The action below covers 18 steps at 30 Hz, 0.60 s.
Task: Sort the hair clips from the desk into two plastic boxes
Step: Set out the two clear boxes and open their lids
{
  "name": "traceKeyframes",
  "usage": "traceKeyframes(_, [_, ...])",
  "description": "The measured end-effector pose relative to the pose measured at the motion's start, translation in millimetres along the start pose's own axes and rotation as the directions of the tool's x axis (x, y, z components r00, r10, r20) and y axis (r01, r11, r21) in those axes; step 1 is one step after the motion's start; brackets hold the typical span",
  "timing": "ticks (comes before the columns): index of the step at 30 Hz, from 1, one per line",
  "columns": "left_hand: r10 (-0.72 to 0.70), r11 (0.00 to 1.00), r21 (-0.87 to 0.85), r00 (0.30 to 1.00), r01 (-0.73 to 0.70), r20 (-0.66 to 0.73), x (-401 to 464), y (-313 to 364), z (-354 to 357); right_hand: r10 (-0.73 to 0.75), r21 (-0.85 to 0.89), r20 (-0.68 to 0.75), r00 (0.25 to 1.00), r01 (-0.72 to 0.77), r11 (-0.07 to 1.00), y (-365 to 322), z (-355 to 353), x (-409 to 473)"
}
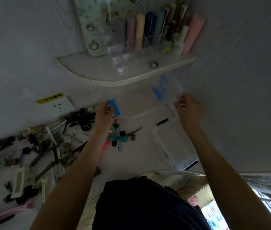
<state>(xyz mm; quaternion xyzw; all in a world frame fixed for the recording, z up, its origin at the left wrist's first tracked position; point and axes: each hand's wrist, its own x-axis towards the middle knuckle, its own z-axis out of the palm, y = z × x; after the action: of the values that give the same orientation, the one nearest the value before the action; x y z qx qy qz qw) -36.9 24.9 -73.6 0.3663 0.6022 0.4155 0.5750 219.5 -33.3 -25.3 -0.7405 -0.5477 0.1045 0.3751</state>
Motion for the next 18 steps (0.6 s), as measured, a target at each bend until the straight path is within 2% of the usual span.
traceKeyframes(3, [0.018, 0.995, 0.092, 0.997, -0.025, 0.075, -2.8, -0.7, 4.2, 0.169, -0.053, 0.005, 0.986, -0.168, 0.984, 2.6, 5.9, 2.3])
traceKeyframes(5, [0.025, 0.988, 0.146, 0.994, -0.041, 0.11, -5.7, 1.4, 7.5, 0.207, -0.047, -0.033, 0.978, -0.209, 0.977, -1.7, 5.0, -1.6])
traceKeyframes(8, [0.063, 0.959, 0.268, 0.991, -0.093, 0.118, -6.5, 2.6, 9.5, 0.088, -0.175, -0.151, 0.985, -0.114, 0.978, -9.4, -4.1, -16.7])
traceKeyframes(10, [0.107, 0.937, 0.313, 0.982, -0.152, 0.157, -9.3, 0.8, 12.8, 0.013, -0.204, -0.173, 0.985, -0.049, 0.978, -13.3, -9.5, -25.7])
traceKeyframes(12, [0.124, 0.923, 0.34, 0.976, -0.179, 0.177, -12.4, -1.2, 17.1, -0.043, -0.315, -0.121, 0.992, 0.003, 0.949, -11.5, -9.2, -30.0])
traceKeyframes(14, [0.112, 0.926, 0.341, 0.981, -0.16, 0.157, -11.4, -3.2, 19.4, -0.036, -0.403, -0.042, 0.998, 0.016, 0.915, -6.8, -7.0, -30.0])
traceKeyframes(18, [0.078, 0.926, 0.353, 0.984, -0.131, 0.161, -11.8, -8.3, 19.4, -0.009, -0.454, 0.036, 0.999, 0.025, 0.89, -4.9, -9.9, -29.4])
